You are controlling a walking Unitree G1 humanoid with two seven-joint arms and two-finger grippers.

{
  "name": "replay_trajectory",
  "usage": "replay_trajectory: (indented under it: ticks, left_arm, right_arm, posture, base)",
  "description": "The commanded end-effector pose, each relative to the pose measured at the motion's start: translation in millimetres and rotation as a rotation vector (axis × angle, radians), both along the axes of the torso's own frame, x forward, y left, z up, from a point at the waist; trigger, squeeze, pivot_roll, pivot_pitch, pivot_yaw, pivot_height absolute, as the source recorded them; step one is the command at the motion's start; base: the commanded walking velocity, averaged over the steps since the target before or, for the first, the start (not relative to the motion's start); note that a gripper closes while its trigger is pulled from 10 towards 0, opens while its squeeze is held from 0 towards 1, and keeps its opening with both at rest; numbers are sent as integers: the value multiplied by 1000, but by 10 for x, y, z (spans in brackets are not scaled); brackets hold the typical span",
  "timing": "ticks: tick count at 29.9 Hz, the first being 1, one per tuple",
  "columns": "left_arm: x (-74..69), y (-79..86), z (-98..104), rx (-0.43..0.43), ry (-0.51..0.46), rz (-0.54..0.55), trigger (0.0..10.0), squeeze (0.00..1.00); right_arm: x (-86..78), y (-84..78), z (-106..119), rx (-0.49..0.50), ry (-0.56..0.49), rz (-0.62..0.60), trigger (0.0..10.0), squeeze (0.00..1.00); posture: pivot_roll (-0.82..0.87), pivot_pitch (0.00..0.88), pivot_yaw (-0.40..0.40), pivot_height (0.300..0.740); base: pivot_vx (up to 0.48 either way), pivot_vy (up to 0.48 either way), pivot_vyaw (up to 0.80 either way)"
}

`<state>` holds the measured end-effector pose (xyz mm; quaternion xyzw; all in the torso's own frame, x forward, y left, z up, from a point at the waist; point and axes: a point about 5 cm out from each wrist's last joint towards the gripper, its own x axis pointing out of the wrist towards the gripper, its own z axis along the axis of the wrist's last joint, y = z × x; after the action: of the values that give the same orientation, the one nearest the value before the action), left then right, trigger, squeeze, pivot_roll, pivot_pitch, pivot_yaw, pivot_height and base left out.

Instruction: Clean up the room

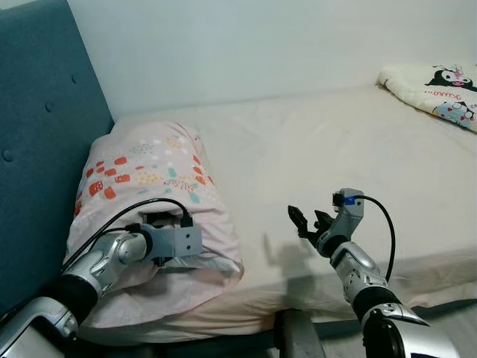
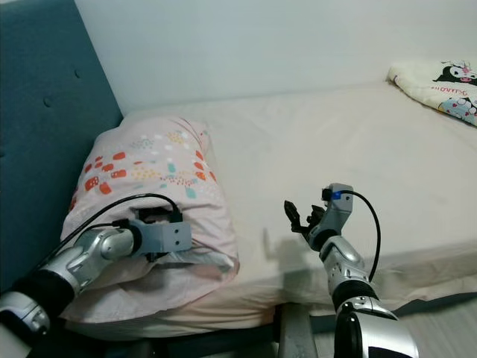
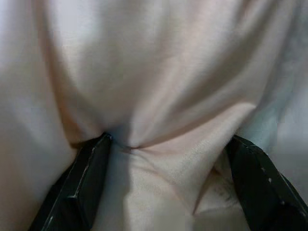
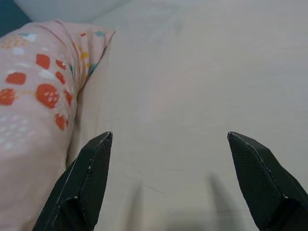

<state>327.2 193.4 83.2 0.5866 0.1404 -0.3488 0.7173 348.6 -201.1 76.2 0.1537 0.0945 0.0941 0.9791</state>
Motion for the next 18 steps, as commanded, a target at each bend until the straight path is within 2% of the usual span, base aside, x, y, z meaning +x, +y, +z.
replay_trajectory:
  ticks: [1, 3, 7, 8, 10, 11, 16, 18]
  left_arm:
    - [-141, 398, -176, 145, 122, 78, 10000, 0]
    - [-141, 398, -176, 145, 122, 78, 10000, 0]
    - [-140, 528, -154, 189, 130, 110, 10000, 0]
    - [-140, 631, -91, 236, 155, 117, 10000, 0]
    - [-140, 631, -91, 236, 155, 117, 10000, 0]
    - [-123, 661, -21, 257, 167, 100, 10000, 0]
    - [-115, 628, 87, 226, 178, 71, 10000, 0]
    - [-189, 540, 268, 185, 243, 13, 10000, 0]
  right_arm:
    - [2, -9, 12, 0, -6, -2, 10000, 0]
    - [2, -9, 12, 0, -6, -2, 10000, 0]
    - [3, -19, 16, -2, -5, -2, 10000, 0]
    - [9, -16, 23, -2, -5, 0, 10000, 0]
    - [9, -16, 23, -2, -5, 0, 10000, 0]
    - [13, -4, 24, -1, -4, 5, 10000, 0]
    - [14, 11, 22, 1, -4, 13, 10000, 0]
    - [17, 42, 34, 37, -14, 41, 10000, 0]
  posture:
    - [-90, 0, 4, 525]
    - [-90, 0, 4, 525]
    - [-85, 0, -5, 525]
    - [-84, 0, -7, 525]
    - [-84, 0, -7, 525]
    - [-84, 0, -7, 525]
    - [-84, 0, -7, 525]
    - [-83, 0, -13, 525]
  base:
    - [0, 0, 0]
    - [0, 0, 0]
    - [0, 0, 0]
    - [0, 0, 0]
    - [0, 0, 0]
    - [0, 0, 0]
    - [0, 0, 0]
    - [0, 0, 0]
